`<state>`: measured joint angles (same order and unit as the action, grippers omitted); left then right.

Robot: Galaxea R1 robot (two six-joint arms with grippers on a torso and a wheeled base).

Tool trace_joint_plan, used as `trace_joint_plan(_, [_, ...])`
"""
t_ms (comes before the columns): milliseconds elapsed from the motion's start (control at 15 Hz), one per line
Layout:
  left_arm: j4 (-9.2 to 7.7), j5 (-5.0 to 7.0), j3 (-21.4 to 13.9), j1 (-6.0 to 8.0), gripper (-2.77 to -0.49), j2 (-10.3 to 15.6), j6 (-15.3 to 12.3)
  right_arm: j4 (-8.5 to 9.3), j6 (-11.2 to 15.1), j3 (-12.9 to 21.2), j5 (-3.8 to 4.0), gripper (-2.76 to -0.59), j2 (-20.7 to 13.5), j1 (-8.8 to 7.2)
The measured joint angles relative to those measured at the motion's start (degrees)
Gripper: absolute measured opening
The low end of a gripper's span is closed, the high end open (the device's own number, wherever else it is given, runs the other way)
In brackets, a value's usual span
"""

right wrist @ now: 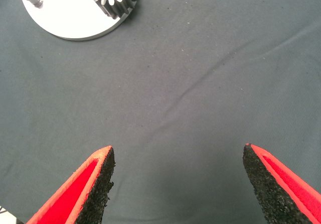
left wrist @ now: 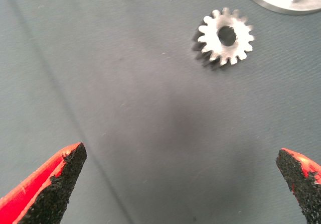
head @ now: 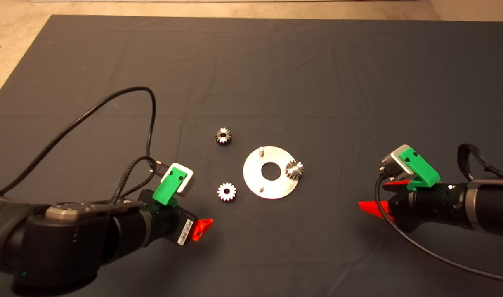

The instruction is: Install three planetary gears onto the carrier pins

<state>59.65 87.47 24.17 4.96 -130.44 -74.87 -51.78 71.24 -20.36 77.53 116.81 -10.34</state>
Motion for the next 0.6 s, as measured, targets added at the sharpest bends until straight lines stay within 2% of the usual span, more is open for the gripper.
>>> trace_joint_plan(267, [-0.15, -0.10, 3.88, 1.39, -0.50, -6.81, 0.03, -0.99, -0.01, 0.00, 0.16, -1.47, -0.30, 0.52])
trace_joint_plan(600, [-0.29, 0.01, 8.83, 1.43, -0.50, -11.11, 0.26, -1.01, -0.02, 0.00, 0.07, -1.47, -0.63, 0.69])
